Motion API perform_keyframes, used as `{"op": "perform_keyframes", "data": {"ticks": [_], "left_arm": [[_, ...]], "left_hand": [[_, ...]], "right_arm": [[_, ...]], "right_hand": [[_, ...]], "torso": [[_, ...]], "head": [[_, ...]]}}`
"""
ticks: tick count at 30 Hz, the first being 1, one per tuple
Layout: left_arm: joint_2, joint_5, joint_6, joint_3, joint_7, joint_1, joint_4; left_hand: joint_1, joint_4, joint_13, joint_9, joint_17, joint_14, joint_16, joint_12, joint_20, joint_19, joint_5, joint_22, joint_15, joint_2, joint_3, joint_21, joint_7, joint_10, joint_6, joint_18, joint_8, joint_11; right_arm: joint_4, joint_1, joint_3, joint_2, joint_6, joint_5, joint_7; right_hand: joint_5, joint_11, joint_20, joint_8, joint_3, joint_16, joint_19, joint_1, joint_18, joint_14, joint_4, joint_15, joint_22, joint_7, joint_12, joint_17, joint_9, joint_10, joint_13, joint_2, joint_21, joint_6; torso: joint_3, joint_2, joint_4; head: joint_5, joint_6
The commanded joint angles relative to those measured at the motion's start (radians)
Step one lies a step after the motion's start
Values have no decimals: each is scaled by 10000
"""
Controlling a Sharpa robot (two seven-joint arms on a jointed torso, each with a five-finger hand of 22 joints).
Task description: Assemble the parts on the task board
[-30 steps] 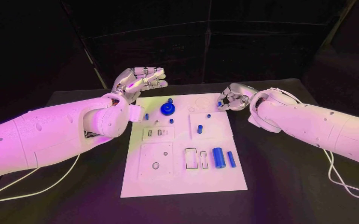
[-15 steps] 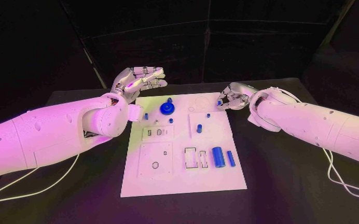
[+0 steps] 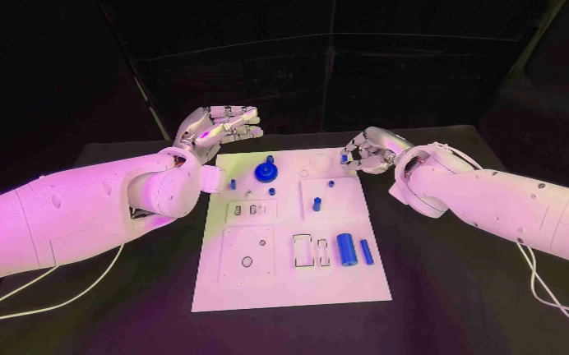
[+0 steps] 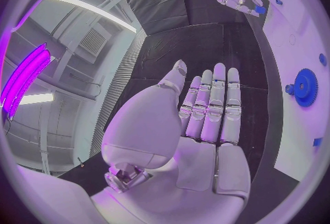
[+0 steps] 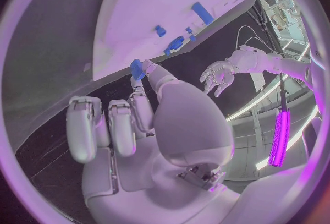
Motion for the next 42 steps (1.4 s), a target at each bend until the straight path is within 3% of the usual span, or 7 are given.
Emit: {"op": "perform_keyframes", "data": {"ticks": [1, 8, 13, 19, 23, 35, 42], "left_arm": [[-34, -11, 7, 10, 115, 30, 26], [-25, -11, 1, 10, 121, 45, 15], [-11, -11, -6, 11, 130, 63, 1], [-2, -12, -18, 12, 135, 92, -66], [4, -12, -36, 12, 140, 112, -152], [50, -12, -32, 13, 138, 132, -234], [60, -12, -27, 14, 142, 143, -333]], "left_hand": [[26, -51, -11, -11, 12, 17, -56, -65, 2, 93, 39, -16, 73, 51, -4, -49, 76, 65, 17, 141, -55, 39], [31, -54, -11, -10, 14, 20, -59, -70, 3, 95, 39, -18, 72, 60, 3, -51, 75, 68, 19, 141, -58, 38], [31, -54, -11, -10, 14, 20, -59, -70, 3, 95, 39, -18, 72, 60, 3, -51, 75, 68, 19, 141, -58, 38], [31, -54, -11, -10, 14, 20, -59, -70, 3, 95, 39, -18, 72, 60, 3, -51, 75, 68, 19, 141, -58, 38], [31, -54, -11, -10, 14, 20, -59, -70, 3, 95, 39, -18, 72, 60, 3, -51, 75, 68, 19, 141, -58, 38], [42, -66, -9, -9, 18, 25, -66, -81, 3, 100, 39, -23, 71, 67, 14, -58, 74, 76, 24, 142, -65, 36], [42, -66, -9, -9, 18, 25, -66, -81, 3, 100, 39, -23, 71, 67, 14, -58, 74, 76, 24, 142, -65, 36]], "right_arm": [[603, 76, 14, 6, -613, -383, -899], [1197, 125, 19, 640, -342, -824, -1533], [1261, 128, 17, 1277, -115, -1037, -1893], [1173, 98, 0, 1978, 827, -1212, -2156], [1142, 62, -139, 2333, 1182, -1403, -2211], [897, -168, -490, 2924, 1509, -2147, -2315], [767, -376, -560, 3124, 1501, -2473, -2362]], "right_hand": [[-37, -27, -75, 30, 48, 24, 552, 5, -80, 1041, -10, -68, 1583, -7, 56, 2635, 16, 23, 13, 61, 35, 73], [-44, -26, -79, 25, 57, 24, 553, -5, -80, 1041, -16, -70, 1583, -5, 53, 2635, 12, 28, 15, 43, 35, 73], [-22, -28, -81, 24, 74, 24, 552, -4, -79, 1041, -22, -72, 1581, -7, 47, 2635, 10, 29, 11, 41, 34, 80], [61, -38, -90, 33, 153, 24, 536, -30, -72, 1041, -16, -80, 1548, -18, -8, 2635, 12, 3, -42, 70, 20, 133], [76, -38, -92, 28, 168, 24, 535, -46, -71, 1041, -10, -81, 1544, -17, -19, 2635, 10, -3, -50, 72, 19, 133], [80, -35, -94, 15, 175, 24, 532, -68, -70, 1041, -6, -82, 1539, -13, -19, 2635, 5, 4, -42, 55, 16, 119], [81, -34, -95, 9, 177, 24, 532, -85, -70, 1041, -3, -82, 1539, -11, -18, 2635, 3, 9, -37, 40, 16, 115]], "torso": [[-68, -34, 14], [-137, -48, 53], [-166, -55, 123], [-152, -45, 92], [-144, -39, 66], [-142, -43, 59], [-131, -49, 69]], "head": [[-14, -7], [49, 16], [202, -89], [405, -161], [518, -211], [710, -313], [779, -343]]}}
